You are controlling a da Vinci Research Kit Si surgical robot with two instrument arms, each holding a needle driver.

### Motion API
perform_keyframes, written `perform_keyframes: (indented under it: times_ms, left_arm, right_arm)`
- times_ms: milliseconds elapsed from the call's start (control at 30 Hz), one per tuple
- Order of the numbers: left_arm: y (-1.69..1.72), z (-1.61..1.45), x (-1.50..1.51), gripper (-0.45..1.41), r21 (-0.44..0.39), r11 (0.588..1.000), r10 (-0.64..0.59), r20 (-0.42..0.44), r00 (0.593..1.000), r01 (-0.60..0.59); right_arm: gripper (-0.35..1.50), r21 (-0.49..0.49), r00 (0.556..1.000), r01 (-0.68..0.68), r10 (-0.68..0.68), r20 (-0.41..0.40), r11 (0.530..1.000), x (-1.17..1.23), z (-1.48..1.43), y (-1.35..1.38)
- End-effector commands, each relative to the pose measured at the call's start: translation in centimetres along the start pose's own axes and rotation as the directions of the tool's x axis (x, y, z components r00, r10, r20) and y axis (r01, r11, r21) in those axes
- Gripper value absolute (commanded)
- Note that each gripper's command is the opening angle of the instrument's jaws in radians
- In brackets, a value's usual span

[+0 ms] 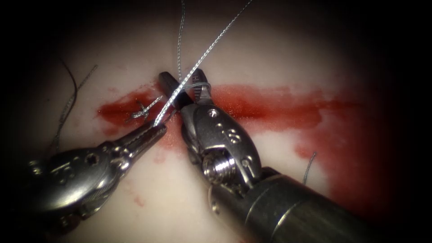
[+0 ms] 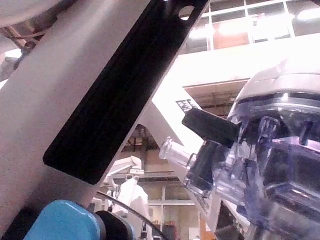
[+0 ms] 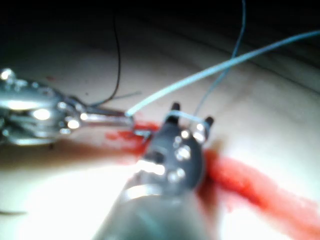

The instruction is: Wound Closure

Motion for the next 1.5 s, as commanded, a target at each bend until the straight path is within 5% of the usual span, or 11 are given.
perform_keyframes:
  times_ms: [33, 167, 300, 767, 900, 1033, 1067, 1333, 1367, 1467, 1500]
  left_arm:
    - [-0.01, 0.08, -0.1, -0.45, -0.001, 1.0, 0.0, 0.006, 1.0, 0.0]
    - [-0.02, 0.08, -0.09, -0.45, 0.003, 1.0, 0.001, 0.003, 1.0, -0.001]
    - [-0.03, 0.09, -0.09, -0.45, 0.004, 1.0, 0.001, 0.003, 1.0, -0.001]
    - [0.04, 0.09, -0.11, -0.45, -0.006, 1.0, 0.03, -0.001, 1.0, -0.03]
    - [0.23, 0.21, -0.17, -0.45, -0.102, 0.953, 0.282, -0.033, 0.959, -0.284]
    - [0.44, 0.54, -0.22, -0.45, -0.175, 0.829, 0.513, -0.142, 0.847, -0.531]
    - [0.54, 0.7, -0.19, -0.45, -0.173, 0.744, 0.615, -0.201, 0.763, -0.645]
    - [0.78, 1.17, 0.11, -0.45, -0.176, 0.526, 0.708, -0.452, 0.543, -0.832]
    - [0.86, 1.31, 0.26, -0.45, -0.152, 0.413, 0.724, -0.544, 0.425, -0.898]
    - [0.87, 1.39, 0.36, -0.45, -0.145, 0.371, 0.708, -0.595, 0.38, -0.917]
    - [0.86, 1.48, 0.47, -0.45, -0.116, 0.273, 0.687, -0.672, 0.277, -0.955]
  right_arm:
    - [0.52, 0.001, 1.0, -0.001, 0.001, -0.006, 1.0, 0.05, 0.11, -0.06]
    - [0.47, -0.001, 1.0, -0.002, 0.002, -0.007, 1.0, 0.05, 0.15, -0.06]
    - [-0.35, 0.011, 1.0, 0.001, 0.0, -0.005, 1.0, 0.02, 0.19, -0.03]
    - [-0.35, 0.048, 1.0, -0.002, 0.001, 0.019, 0.999, 0.1, 0.06, 0.05]
    - [-0.35, 0.1, 0.999, -0.004, 0.0, 0.037, 0.995, 0.14, -0.07, 0.05]
    - [-0.35, 0.183, 0.997, 0.0, -0.014, 0.074, 0.983, 0.14, -0.17, 0.08]
    - [-0.35, 0.246, 0.994, 0.027, -0.052, 0.097, 0.969, 0.15, -0.23, 0.13]
    - [-0.35, 0.473, 0.97, 0.071, -0.17, 0.172, 0.878, 0.21, -0.37, 0.4]
    - [-0.35, 0.57, 0.953, 0.081, -0.231, 0.196, 0.818, 0.24, -0.38, 0.54]
    - [-0.35, 0.652, 0.93, 0.12, -0.315, 0.19, 0.748, 0.26, -0.35, 0.64]
    - [-0.35, 0.744, 0.881, 0.195, -0.448, 0.154, 0.639, 0.27, -0.3, 0.73]
